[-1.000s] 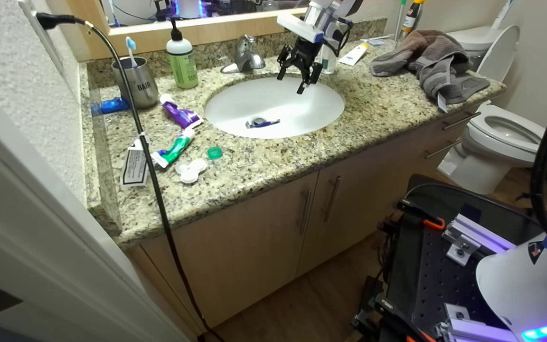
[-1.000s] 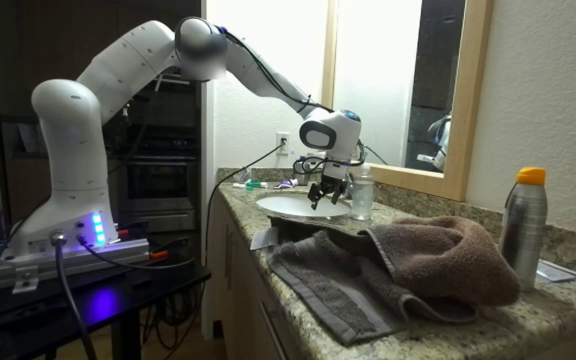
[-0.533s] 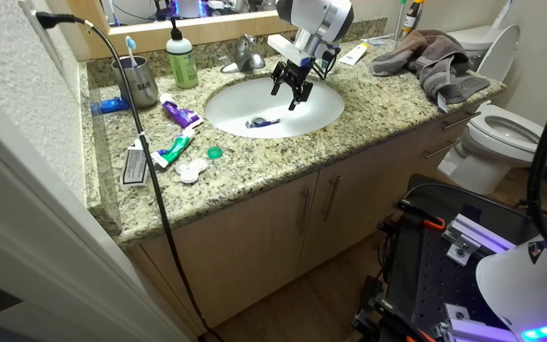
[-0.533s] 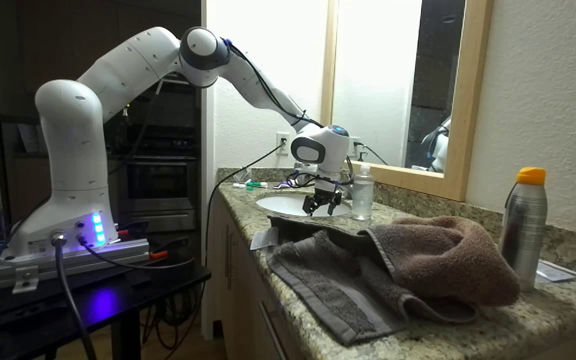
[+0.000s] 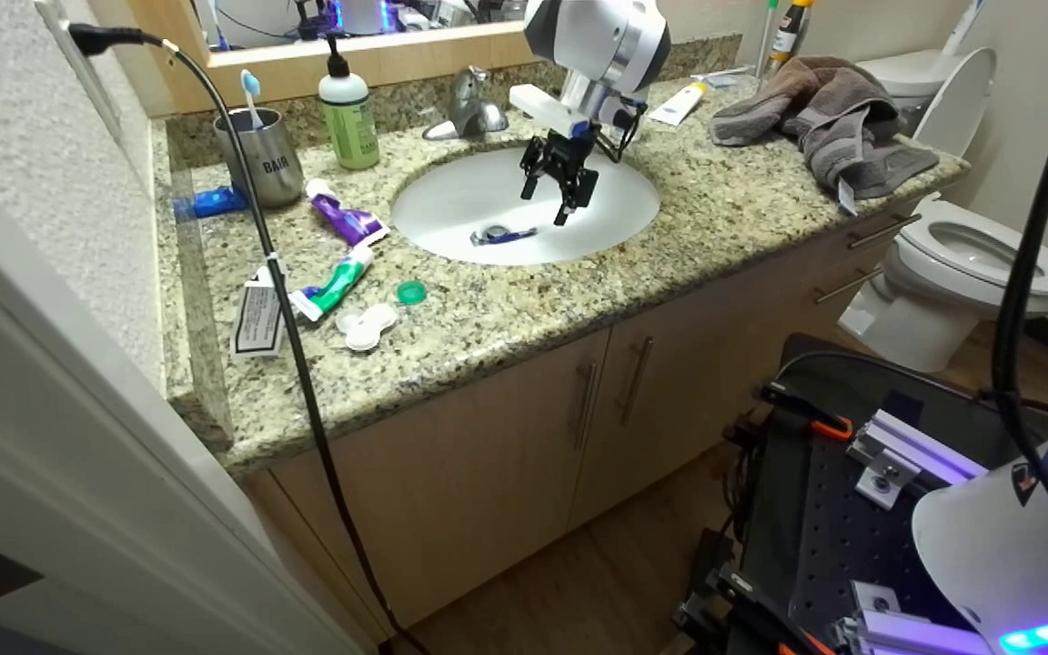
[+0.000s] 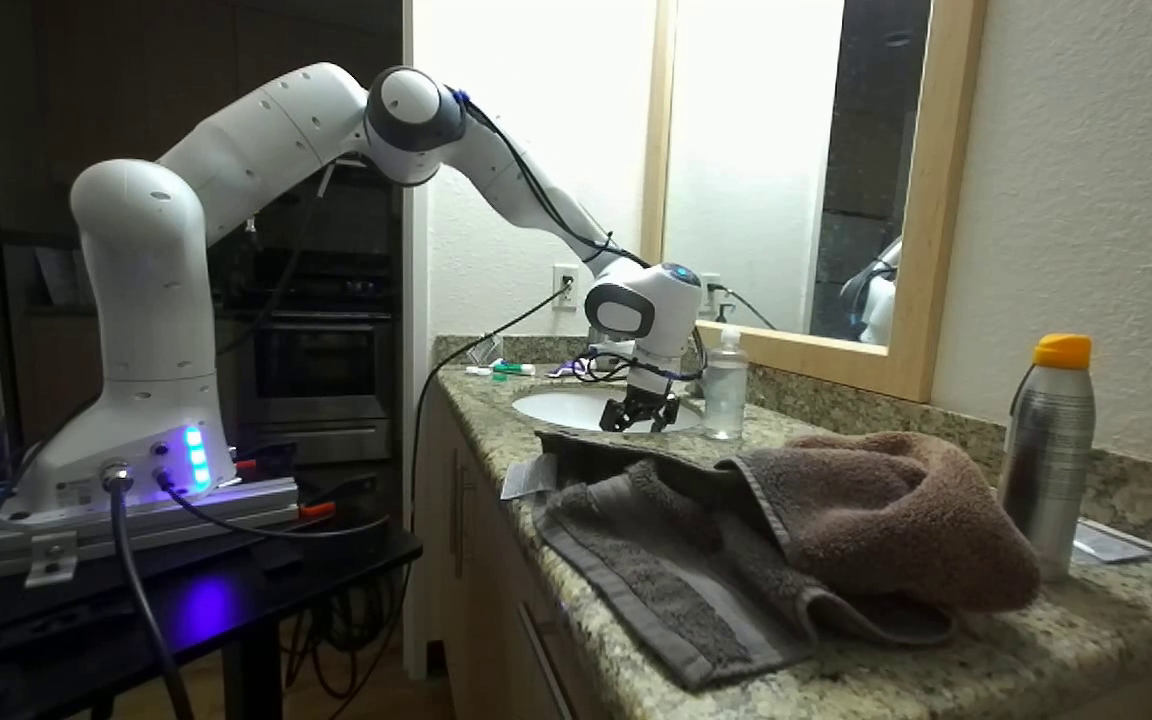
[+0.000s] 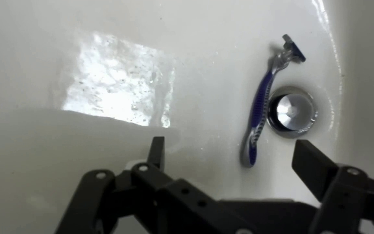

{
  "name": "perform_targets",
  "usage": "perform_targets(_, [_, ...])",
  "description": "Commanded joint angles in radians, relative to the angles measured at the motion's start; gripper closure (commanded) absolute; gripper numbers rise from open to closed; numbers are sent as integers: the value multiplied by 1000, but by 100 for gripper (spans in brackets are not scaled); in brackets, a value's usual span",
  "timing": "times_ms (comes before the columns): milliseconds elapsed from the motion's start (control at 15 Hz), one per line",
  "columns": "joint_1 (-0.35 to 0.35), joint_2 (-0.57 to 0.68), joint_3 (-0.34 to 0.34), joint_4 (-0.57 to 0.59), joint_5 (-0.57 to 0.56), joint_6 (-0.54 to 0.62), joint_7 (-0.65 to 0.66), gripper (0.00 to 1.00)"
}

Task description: Remove the shaving stick from the hand basin sink and put it on the base top

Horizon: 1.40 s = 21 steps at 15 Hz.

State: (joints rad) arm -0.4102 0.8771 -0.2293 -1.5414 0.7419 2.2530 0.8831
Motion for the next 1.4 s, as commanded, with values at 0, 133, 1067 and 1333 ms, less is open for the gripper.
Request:
perform_targets(0, [-29,69,8,116,-22,-125,56,0])
perform_targets(133, [-60,100,8,200,-21,-218,91,0])
perform_targets(1067, [-54,90,-20,150,-65,-130,94,0])
perform_targets(1333, [-70,114,-7,196,-83,-160,121,0])
